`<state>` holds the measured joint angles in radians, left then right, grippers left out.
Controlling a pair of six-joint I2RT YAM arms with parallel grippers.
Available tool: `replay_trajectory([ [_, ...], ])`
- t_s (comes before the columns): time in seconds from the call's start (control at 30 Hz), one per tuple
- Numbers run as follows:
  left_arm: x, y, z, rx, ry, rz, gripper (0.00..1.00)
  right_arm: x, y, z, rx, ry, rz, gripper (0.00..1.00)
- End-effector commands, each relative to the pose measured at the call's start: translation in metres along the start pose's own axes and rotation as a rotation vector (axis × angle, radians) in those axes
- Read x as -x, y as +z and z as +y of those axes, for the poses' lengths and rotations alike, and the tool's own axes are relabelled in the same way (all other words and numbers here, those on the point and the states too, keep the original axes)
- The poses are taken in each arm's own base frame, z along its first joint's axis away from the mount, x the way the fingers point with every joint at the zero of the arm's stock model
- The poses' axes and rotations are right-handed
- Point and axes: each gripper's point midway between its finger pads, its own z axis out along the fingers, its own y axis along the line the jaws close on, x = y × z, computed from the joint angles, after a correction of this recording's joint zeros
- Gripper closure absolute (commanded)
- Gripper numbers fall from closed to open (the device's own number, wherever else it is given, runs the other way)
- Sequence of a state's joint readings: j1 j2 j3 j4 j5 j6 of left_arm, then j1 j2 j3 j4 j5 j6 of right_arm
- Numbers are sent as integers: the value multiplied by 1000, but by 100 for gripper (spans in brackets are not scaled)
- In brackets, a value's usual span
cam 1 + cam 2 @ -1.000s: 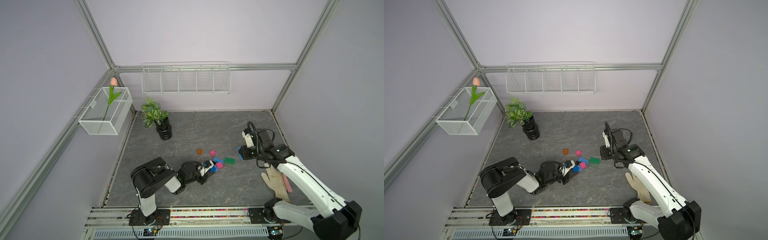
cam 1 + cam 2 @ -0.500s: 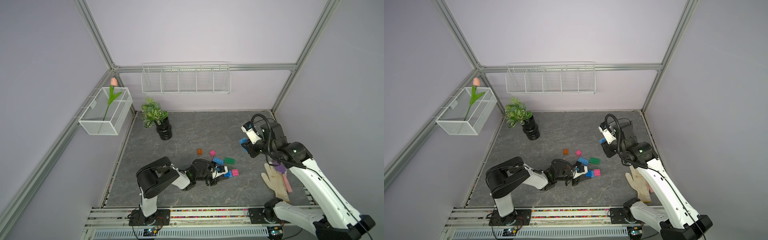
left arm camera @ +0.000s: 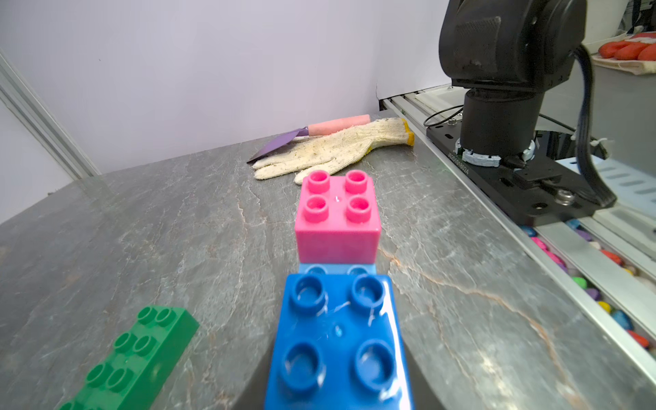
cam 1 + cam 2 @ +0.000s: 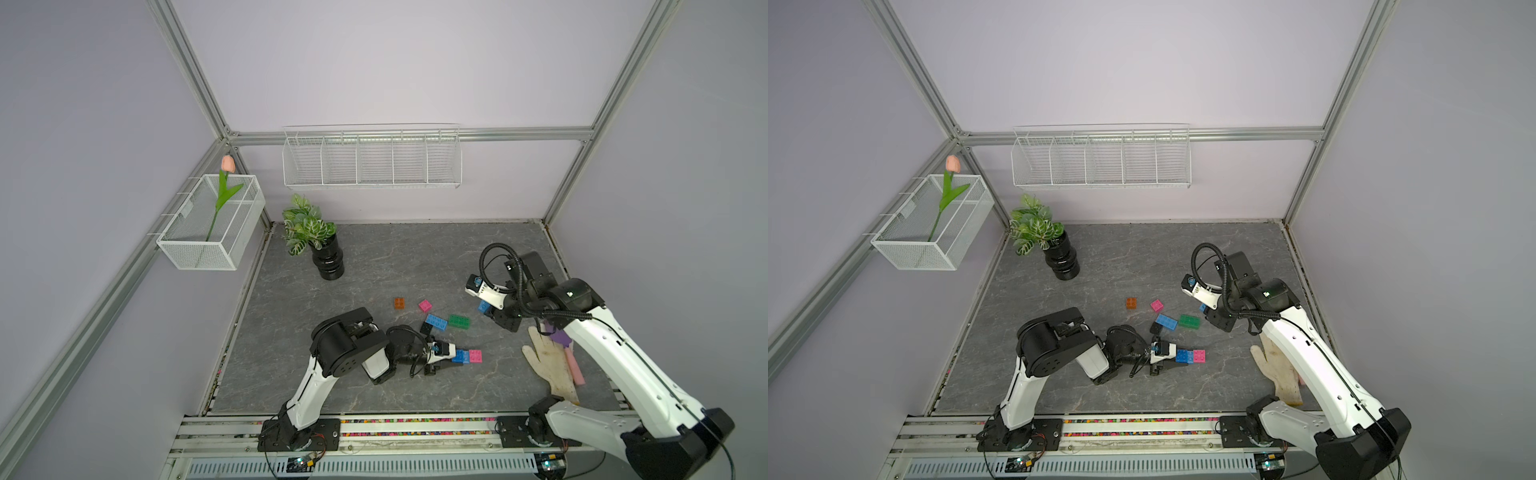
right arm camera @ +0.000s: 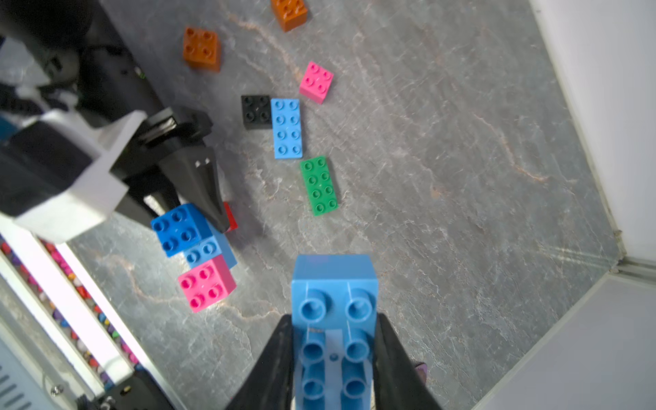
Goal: Assemble the letter p with lego
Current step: Move the lego brick at the center of the board.
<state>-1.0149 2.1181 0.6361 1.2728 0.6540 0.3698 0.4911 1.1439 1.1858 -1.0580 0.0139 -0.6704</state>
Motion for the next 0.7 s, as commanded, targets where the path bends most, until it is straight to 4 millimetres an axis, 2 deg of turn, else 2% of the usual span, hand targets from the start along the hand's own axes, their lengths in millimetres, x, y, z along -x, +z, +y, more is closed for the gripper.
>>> replay_trajectory([
  [0.0, -54, -12, -14, -60, -169, 224, 100, -12, 8, 26, 83, -129, 55, 77],
  [0.17, -56, -14, -12, -89, -210, 302, 100, -16, 15, 38, 100, -183, 114, 77],
  [0.4, -58, -8, -10, -120, -258, 275, 100, -21, 30, 57, 123, -226, 139, 77],
  [0.67, -75, -9, -14, -141, -324, 276, 100, -8, 46, 76, 155, -280, 65, 78],
])
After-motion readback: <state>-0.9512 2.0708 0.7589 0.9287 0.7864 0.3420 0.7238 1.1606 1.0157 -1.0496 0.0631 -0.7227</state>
